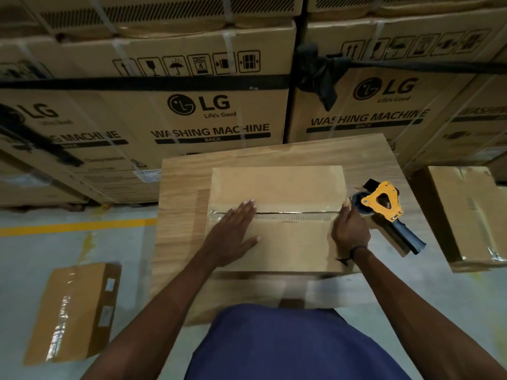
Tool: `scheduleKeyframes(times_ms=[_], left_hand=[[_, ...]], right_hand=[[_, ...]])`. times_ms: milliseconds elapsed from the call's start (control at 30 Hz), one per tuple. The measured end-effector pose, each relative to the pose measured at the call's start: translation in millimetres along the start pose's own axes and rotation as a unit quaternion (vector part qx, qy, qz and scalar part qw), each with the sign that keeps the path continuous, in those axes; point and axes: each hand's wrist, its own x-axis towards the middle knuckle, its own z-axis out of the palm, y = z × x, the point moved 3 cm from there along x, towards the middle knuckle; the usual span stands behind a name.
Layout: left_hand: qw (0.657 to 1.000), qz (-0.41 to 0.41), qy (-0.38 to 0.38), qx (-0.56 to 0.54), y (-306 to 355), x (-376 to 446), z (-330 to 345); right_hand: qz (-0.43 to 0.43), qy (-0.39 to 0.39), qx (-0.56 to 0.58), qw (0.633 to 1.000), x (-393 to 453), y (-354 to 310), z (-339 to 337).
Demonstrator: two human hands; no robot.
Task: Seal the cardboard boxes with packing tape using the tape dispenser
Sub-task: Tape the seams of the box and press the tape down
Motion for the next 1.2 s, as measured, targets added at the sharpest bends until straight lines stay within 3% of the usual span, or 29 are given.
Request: scheduleKeyframes(times_ms=[200, 400, 567, 767, 1033, 1200], left_hand=[[0.992, -0.119, 0.043, 0.003, -29.8, -35.6, -1.0], [0.957, -0.253, 0.104, -0.098, -16.3, -26.3, 6.0], [0.952, -0.266, 0.113, -0.1, -18.2, -24.7, 9.8], [0.948, -0.28, 0.126, -0.084, -6.5, -34.7, 10.4], [0.931, -0.319, 0.154, -0.091, 14.4, -51.4, 22.5], [0.938, -0.335, 0.09, -0.026, -3.6, -25.9, 13.4]], right_hand=[[0.003, -0.003, -0.003, 1.0, -1.4, -0.9, 4.4], [0.014, -0.03, 0.027, 0.999, 2.0, 3.0, -1.7], [0.016, -0.061, 0.063, 0.996, 3.1, 16.2, -6.9], [0.049, -0.002, -0.016, 0.999, -62.9, 20.4, -18.6], [0.004, -0.02, -0.023, 1.0, -18.4, 15.9, -12.6], [0.044, -0.035, 0.017, 0.998, -36.3, 4.0, -20.4]])
